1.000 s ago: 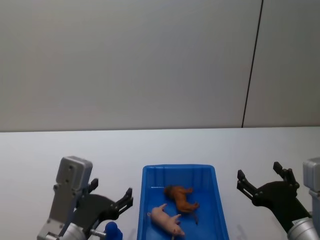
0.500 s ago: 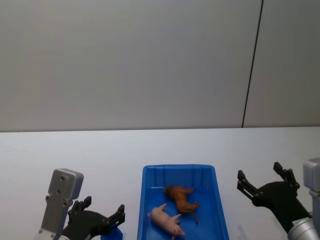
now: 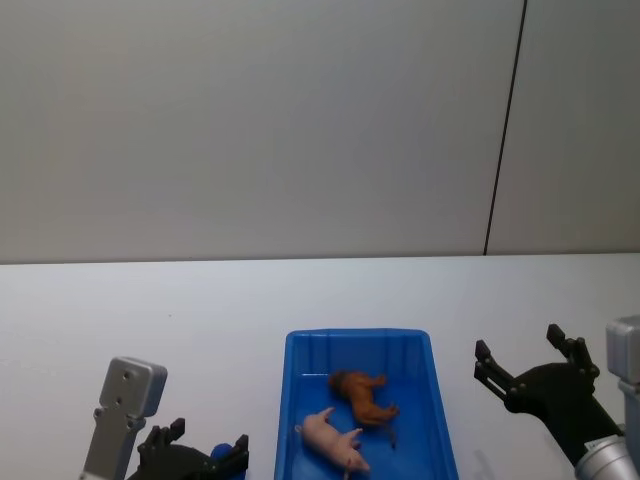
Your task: Pick up the two dolls from the table and place them into the box.
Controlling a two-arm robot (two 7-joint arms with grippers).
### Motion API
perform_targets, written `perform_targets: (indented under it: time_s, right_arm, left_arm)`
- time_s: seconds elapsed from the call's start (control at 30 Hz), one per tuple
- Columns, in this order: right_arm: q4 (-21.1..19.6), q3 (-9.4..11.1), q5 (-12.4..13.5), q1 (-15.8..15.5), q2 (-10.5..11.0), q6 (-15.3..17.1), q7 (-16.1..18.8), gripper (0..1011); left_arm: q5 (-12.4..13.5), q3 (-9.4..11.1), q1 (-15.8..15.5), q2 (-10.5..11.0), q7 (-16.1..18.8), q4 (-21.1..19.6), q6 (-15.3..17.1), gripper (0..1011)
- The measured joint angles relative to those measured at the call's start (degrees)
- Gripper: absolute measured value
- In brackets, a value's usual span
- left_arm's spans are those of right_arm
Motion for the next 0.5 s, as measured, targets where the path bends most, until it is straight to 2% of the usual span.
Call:
perform_targets:
  time_s: [0.17, 0.3, 0.5]
  right_arm:
    - [0.0, 0.0, 0.0, 0.0, 0.0, 0.0, 0.0, 1001]
    - [0.0, 0.0, 0.0, 0.0, 0.0, 0.0, 0.0, 1001]
    - [0.0, 0.0, 0.0, 0.0, 0.0, 0.0, 0.0, 1001]
  left_arm:
    - [0.0, 0.0, -0.2, -0.3, -1.4, 1.2, 0.1, 998]
    - [0.0, 0.1, -0.3, -0.4, -2.4, 1.9, 0.2, 952]
    - [0.2, 0.2, -0.6, -0.7, -3.8, 3.0, 0.7, 793]
